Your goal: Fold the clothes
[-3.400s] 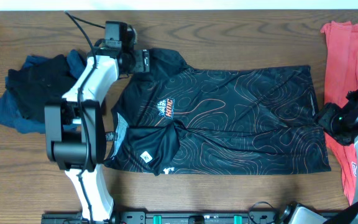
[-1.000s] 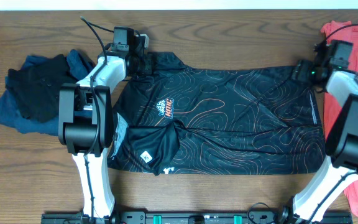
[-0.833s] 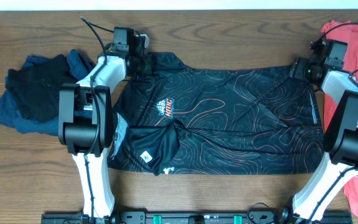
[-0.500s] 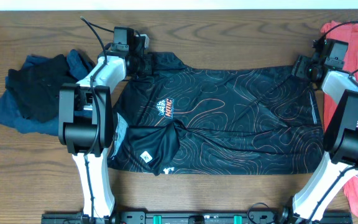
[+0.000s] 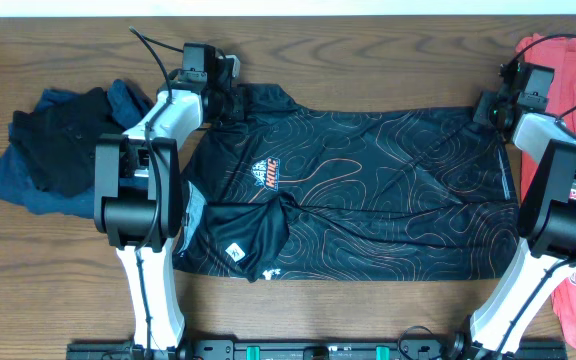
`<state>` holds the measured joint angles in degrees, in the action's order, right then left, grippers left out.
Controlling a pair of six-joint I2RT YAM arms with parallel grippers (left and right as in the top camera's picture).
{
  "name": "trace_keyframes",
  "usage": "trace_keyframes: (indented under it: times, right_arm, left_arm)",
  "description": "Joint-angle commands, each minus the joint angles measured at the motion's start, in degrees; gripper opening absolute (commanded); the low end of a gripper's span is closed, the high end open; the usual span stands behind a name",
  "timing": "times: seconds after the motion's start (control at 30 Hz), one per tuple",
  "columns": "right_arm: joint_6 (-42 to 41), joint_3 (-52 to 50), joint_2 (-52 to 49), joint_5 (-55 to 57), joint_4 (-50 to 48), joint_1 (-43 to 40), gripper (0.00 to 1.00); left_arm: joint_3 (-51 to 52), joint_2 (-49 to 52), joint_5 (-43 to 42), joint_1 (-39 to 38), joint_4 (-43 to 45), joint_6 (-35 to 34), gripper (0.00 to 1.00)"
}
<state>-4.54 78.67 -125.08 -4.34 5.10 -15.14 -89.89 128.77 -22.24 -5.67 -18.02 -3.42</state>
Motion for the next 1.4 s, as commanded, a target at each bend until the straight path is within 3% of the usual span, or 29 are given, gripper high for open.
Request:
trace_keyframes:
  times: [0.0,0.37,0.83,1.37]
  right_arm:
    - [-0.74,-0.11,-1.9,0.07,1.51,0.5,0.01]
    - [-3.56,0.0,5.35,1.6,8.41,-1.53,0.01]
    - [-3.61,0.0,18.82,9.73,33.48,-3.61,0.01]
    - [-3.58,-0.02,20.59,12.87,53.53,-3.82,0.01]
  left_arm:
    - [0.76,0.48,0.81,0.24,-1.77,-0.28,0.06]
    - [0.76,-6.51,0.81,0.57,-6.84,-1.42,0.06]
    - [0.76,-15.69,0.79,3.89,-27.5,-1.79,0.06]
    - [1.11,-18.6,0.79,5.33,-51.39,-1.75,0.06]
